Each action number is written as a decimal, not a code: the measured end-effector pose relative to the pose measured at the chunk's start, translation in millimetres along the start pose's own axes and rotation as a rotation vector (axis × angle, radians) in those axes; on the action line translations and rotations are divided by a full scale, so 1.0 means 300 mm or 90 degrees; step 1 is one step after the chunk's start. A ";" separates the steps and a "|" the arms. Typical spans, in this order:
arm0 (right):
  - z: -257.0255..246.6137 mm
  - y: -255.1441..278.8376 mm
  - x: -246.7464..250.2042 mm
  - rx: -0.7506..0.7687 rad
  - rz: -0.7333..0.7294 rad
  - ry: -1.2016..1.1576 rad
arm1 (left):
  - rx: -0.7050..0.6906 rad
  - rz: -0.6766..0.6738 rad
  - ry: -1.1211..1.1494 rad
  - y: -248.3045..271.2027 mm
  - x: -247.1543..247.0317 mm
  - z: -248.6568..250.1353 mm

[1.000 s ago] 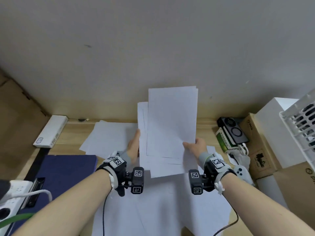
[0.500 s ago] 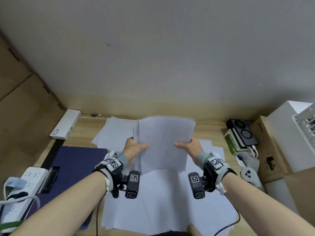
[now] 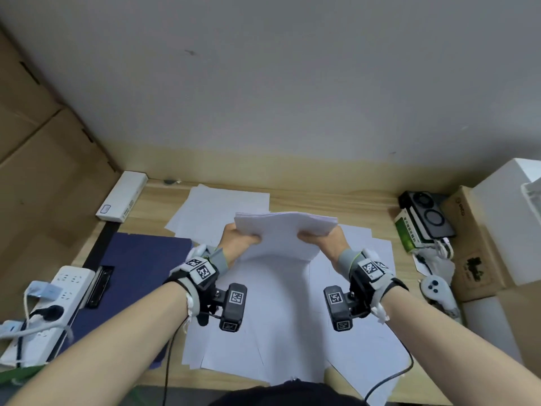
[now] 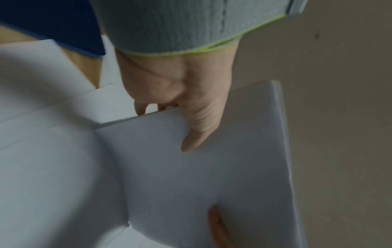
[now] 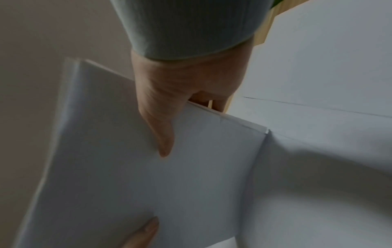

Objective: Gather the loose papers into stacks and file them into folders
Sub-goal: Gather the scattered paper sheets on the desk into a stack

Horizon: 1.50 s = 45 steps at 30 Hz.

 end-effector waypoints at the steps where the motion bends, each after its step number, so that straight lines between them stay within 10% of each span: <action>1: 0.014 0.003 0.002 -0.003 0.009 0.001 | 0.010 0.014 -0.001 0.000 -0.006 -0.015; 14: 0.120 0.003 0.107 -0.073 0.127 -0.083 | 0.017 0.007 -0.008 -0.026 -0.083 -0.036; 22: 0.225 -0.004 0.247 -0.145 0.170 -0.098 | 0.091 -0.140 -0.181 -0.054 -0.254 -0.175; 29: 0.382 0.071 0.663 -0.181 0.391 0.091 | 0.230 0.003 -0.178 -0.225 -0.219 -0.589; 34: 0.376 0.155 0.843 -0.288 0.523 0.436 | 0.231 0.049 -0.214 -0.166 -0.244 -0.424; 45: 0.394 0.068 0.860 -0.269 0.427 0.388 | 0.234 0.102 -0.241 -0.156 -0.179 -0.449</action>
Point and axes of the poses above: each hand's wrist, its own y-axis away from the middle knuckle, its own x-axis out of the back of the hand, z = x × y, the point moved 10 cm from there along -y, towards the middle knuckle, and after that the axes turned 10 degrees about -y, right-handed, at the moved point
